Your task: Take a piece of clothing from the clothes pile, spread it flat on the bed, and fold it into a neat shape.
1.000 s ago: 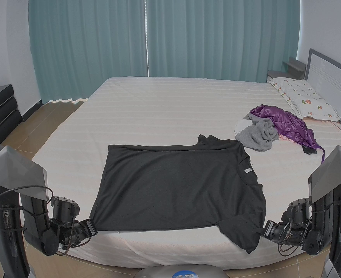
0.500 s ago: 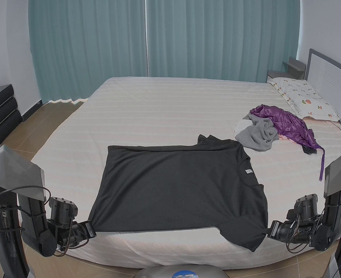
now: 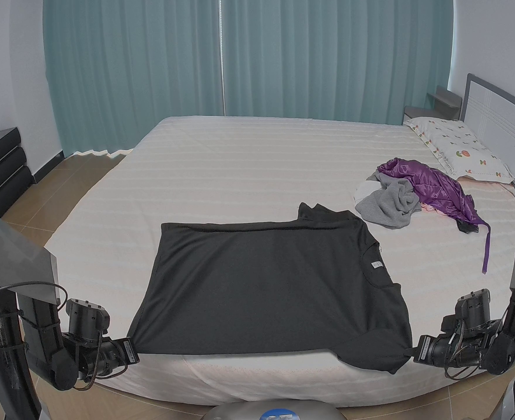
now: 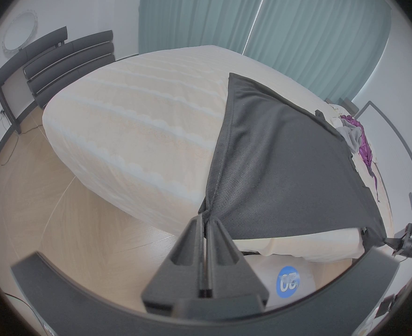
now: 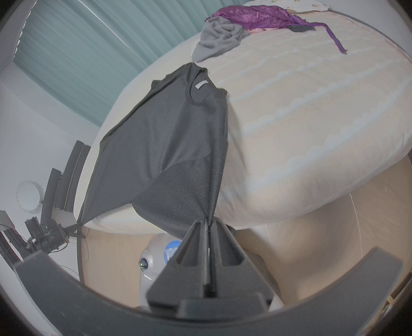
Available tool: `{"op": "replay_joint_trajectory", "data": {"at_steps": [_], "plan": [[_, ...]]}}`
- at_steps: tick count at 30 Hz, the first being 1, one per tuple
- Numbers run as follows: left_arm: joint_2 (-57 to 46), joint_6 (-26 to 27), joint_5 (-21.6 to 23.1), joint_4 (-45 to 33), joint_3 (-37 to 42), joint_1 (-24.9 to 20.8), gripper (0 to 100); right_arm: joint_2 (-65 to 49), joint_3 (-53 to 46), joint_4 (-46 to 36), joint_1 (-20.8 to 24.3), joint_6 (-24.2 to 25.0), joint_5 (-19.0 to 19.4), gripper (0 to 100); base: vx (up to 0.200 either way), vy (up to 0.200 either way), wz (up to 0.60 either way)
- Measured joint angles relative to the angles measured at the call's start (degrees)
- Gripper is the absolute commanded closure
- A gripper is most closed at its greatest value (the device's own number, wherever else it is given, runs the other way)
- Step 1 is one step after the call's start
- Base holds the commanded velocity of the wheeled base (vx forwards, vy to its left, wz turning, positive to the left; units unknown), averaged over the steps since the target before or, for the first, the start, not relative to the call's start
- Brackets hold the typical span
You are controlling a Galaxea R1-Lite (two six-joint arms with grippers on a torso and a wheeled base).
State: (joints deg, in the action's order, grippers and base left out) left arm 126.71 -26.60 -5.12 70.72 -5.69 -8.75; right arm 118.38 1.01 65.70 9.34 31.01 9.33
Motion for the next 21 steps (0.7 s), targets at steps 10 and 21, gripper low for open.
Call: {"op": "replay_joint_trajectory", "data": {"at_steps": [10,21], "plan": [[-0.41,4.66,-0.12,0.01,2.78,0.11,100,-4.46,0.0,-9.12,-0.66,-4.77,0.83,100,0.0,0.0,0.0],[-0.46,8.75,-2.45,-1.12,4.62,0.51,100,-6.73,0.0,-15.47,-0.2,-8.83,2.66,100,0.0,0.0,0.0]]}}
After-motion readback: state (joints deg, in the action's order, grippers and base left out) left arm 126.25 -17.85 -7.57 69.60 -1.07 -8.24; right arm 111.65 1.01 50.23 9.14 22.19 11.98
